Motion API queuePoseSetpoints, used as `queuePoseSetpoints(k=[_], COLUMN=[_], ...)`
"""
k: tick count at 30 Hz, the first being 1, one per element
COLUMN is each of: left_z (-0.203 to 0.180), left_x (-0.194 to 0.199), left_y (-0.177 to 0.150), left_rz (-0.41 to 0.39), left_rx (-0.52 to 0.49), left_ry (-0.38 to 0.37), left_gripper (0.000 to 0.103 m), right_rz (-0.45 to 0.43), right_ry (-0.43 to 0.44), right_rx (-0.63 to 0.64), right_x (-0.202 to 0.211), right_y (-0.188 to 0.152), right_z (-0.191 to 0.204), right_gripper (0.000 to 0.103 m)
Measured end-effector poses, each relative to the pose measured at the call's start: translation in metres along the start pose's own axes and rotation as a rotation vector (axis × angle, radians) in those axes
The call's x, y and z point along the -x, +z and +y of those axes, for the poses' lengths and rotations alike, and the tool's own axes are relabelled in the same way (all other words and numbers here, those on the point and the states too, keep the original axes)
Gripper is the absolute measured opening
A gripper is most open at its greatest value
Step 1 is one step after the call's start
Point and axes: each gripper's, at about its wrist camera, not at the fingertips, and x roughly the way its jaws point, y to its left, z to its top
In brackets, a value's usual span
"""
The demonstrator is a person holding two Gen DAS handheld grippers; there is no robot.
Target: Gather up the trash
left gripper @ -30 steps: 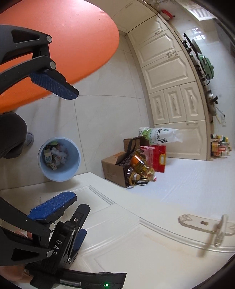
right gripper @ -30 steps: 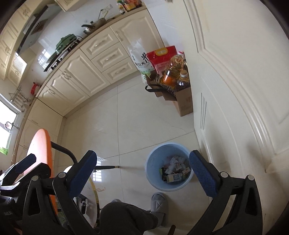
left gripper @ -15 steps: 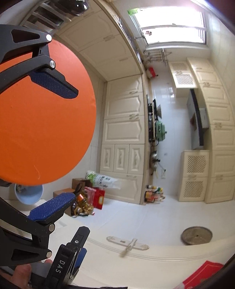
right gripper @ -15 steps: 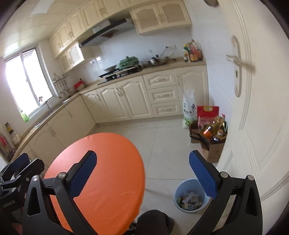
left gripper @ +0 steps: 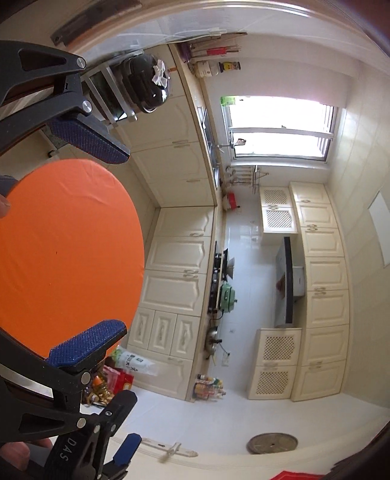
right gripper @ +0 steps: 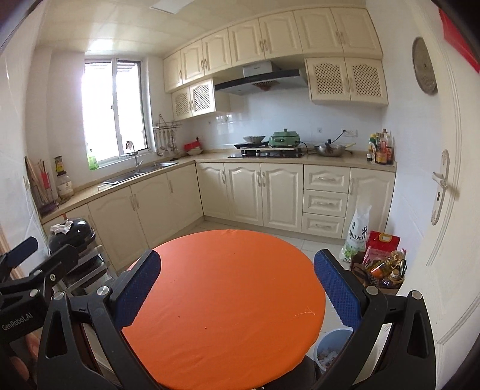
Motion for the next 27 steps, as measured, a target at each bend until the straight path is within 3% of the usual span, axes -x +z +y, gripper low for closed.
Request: queuePoseSetpoints(k=[5, 10, 18, 27], left_z=[-0.016, -0.011, -0.009, -0.007], left_x=[0.059, 0.093, 0.121, 0.109], left_y=[-0.048, -0.083, -0.090, -0.075], left_rz=[-0.026, -0.027, -0.061, -0.056], left_rx=[0.003, 0.021, 0.007, 0.013], left_ry=[0.016, 0.006, 0.023, 0.013], left_gripper=[0.102, 0.102, 0.102, 0.102], right_rz=[0.009, 0.009, -0.031, -0.052], right_ry=[0.001, -0.005, -0.009, 0.003], right_rx=[0.008, 0.040, 0.035, 0.048], right_x=[0.012, 0.026, 0.042, 0.050], right_y=[-0.018, -0.032, -0.031, -0.031], right_z=[0.011, 0.014, 0.016, 0.021], right_gripper=[0.103, 0.103, 0.103, 0.103])
